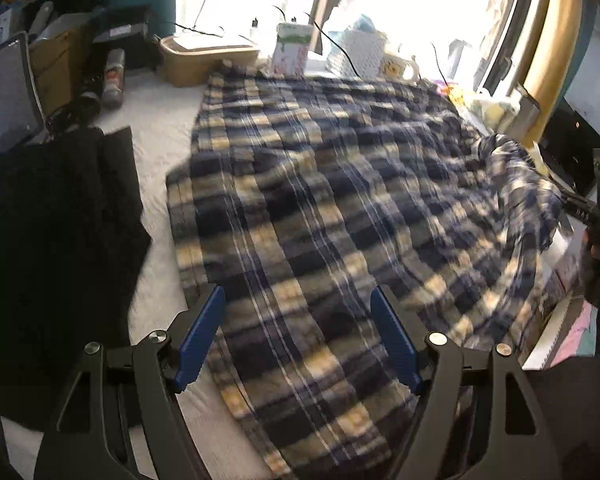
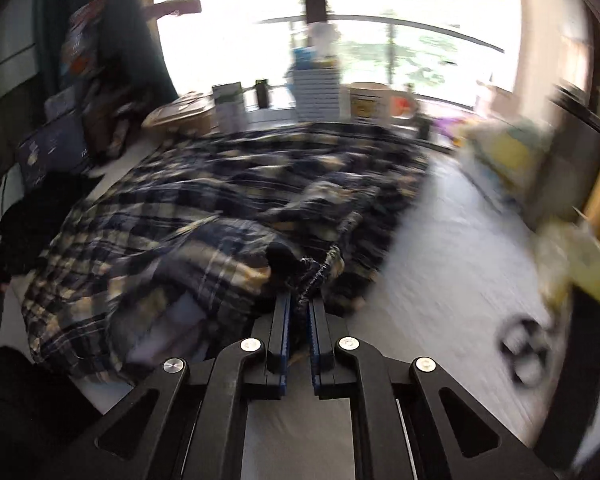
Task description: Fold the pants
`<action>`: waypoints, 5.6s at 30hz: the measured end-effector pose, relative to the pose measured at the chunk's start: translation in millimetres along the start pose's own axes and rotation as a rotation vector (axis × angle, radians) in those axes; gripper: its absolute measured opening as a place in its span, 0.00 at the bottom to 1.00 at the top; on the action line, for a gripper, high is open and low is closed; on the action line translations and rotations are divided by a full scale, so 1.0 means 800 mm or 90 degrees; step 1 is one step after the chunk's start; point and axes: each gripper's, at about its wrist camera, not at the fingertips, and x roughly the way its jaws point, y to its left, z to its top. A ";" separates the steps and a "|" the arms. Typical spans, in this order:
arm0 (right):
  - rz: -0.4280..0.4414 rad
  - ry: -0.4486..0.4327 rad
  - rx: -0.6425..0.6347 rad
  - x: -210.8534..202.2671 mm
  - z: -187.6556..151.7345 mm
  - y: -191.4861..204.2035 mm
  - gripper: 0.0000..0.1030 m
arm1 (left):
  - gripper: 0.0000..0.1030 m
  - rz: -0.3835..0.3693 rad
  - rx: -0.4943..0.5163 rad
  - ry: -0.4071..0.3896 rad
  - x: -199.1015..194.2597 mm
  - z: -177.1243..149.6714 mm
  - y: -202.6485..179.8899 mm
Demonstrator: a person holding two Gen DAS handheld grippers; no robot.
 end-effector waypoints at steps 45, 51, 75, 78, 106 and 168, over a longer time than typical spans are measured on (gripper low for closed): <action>0.018 -0.067 0.015 -0.027 -0.007 0.042 0.08 | 0.64 -0.036 0.354 0.046 0.033 -0.028 -0.184; 0.014 -0.006 0.024 0.021 -0.010 0.064 0.61 | 0.65 0.043 0.260 0.042 0.008 -0.037 -0.128; -0.005 0.009 0.094 0.029 -0.042 0.028 0.70 | 0.09 0.035 0.173 -0.025 -0.032 -0.047 -0.089; -0.004 0.009 0.093 0.028 -0.043 0.027 0.70 | 0.14 0.048 0.168 -0.028 -0.026 -0.045 -0.082; -0.235 -0.043 -0.219 -0.007 -0.088 0.041 0.83 | 0.07 0.016 0.127 -0.061 -0.049 -0.013 -0.041; -0.162 -0.170 0.022 0.048 0.178 -0.052 0.17 | 0.04 -0.040 0.179 -0.157 0.020 0.252 0.013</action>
